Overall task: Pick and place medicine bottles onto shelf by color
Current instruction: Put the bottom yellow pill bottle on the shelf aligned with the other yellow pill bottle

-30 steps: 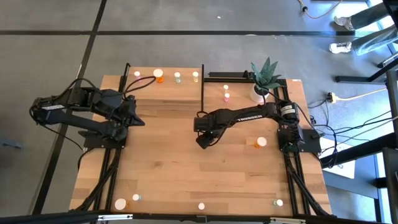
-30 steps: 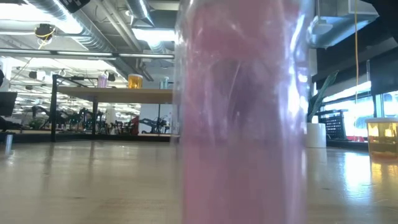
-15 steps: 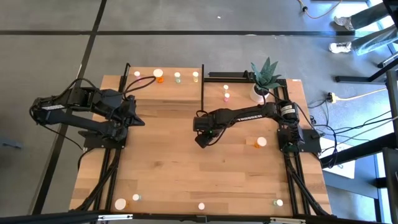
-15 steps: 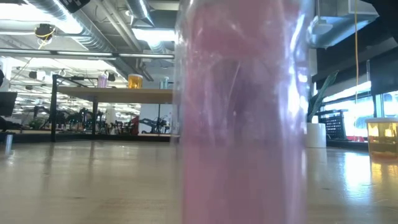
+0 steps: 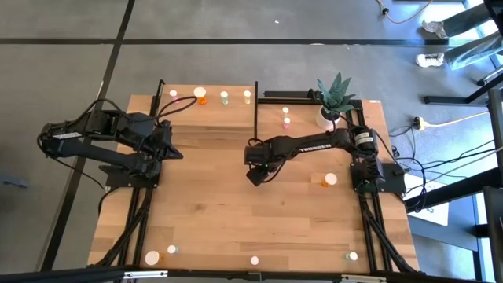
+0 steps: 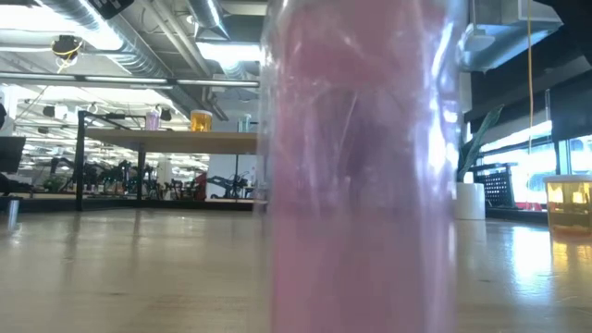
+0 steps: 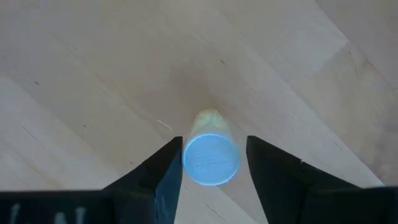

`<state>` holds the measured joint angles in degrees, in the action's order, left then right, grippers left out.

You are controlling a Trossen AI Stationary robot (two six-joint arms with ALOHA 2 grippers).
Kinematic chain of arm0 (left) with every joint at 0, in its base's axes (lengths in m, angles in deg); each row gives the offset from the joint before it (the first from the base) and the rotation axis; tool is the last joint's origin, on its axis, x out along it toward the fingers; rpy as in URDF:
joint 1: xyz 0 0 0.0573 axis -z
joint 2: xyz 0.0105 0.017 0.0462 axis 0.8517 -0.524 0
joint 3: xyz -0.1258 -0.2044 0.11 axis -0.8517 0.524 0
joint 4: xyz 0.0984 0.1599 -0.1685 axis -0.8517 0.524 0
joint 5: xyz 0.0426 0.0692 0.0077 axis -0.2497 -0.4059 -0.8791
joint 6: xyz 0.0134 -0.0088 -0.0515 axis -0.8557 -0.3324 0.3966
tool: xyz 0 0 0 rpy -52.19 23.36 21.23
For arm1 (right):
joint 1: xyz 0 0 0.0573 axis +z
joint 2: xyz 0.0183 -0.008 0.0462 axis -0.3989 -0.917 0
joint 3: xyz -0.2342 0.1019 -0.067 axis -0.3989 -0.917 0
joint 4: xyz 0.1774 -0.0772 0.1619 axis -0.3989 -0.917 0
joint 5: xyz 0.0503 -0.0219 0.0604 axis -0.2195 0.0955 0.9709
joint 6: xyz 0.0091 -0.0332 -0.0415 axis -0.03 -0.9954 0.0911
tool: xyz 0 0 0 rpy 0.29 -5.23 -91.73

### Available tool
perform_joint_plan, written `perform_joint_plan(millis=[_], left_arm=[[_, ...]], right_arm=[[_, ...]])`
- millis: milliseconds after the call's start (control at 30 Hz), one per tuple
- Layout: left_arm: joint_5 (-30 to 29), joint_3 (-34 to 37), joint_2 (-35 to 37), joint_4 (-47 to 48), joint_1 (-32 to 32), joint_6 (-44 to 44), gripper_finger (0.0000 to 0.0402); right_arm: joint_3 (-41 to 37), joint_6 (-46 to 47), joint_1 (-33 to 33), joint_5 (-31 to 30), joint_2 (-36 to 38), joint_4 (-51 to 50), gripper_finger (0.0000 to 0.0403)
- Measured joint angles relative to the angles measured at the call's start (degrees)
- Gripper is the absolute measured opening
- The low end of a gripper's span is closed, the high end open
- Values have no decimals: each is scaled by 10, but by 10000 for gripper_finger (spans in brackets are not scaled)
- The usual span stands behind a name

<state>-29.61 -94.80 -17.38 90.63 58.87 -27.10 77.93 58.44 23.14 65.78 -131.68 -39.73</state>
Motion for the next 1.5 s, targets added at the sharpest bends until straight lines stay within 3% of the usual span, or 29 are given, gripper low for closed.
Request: perform_joint_plan(millis=[267, 500, 867, 1167, 1367, 1500], left_arm=[[0, 0, 0, 0, 0, 0, 2], [0, 0, 0, 0, 0, 0, 2], [-1, 0, 0, 0, 0, 0, 1], [-5, 0, -9, -12, 0, 0, 1], [-6, 0, -56, -88, 0, -33, 0], [-6, 0, -114, -118, 0, -76, 0]], right_arm=[[10, -11, -1, 4, 11, -18, 179], [72, -14, -1, -3, 14, -86, 179], [264, -57, 34, -120, 14, -238, 179], [396, -173, 73, -121, 14, -270, 179], [457, -180, 86, -122, 15, -308, 179], [446, -181, 95, -121, 46, -317, 179]])
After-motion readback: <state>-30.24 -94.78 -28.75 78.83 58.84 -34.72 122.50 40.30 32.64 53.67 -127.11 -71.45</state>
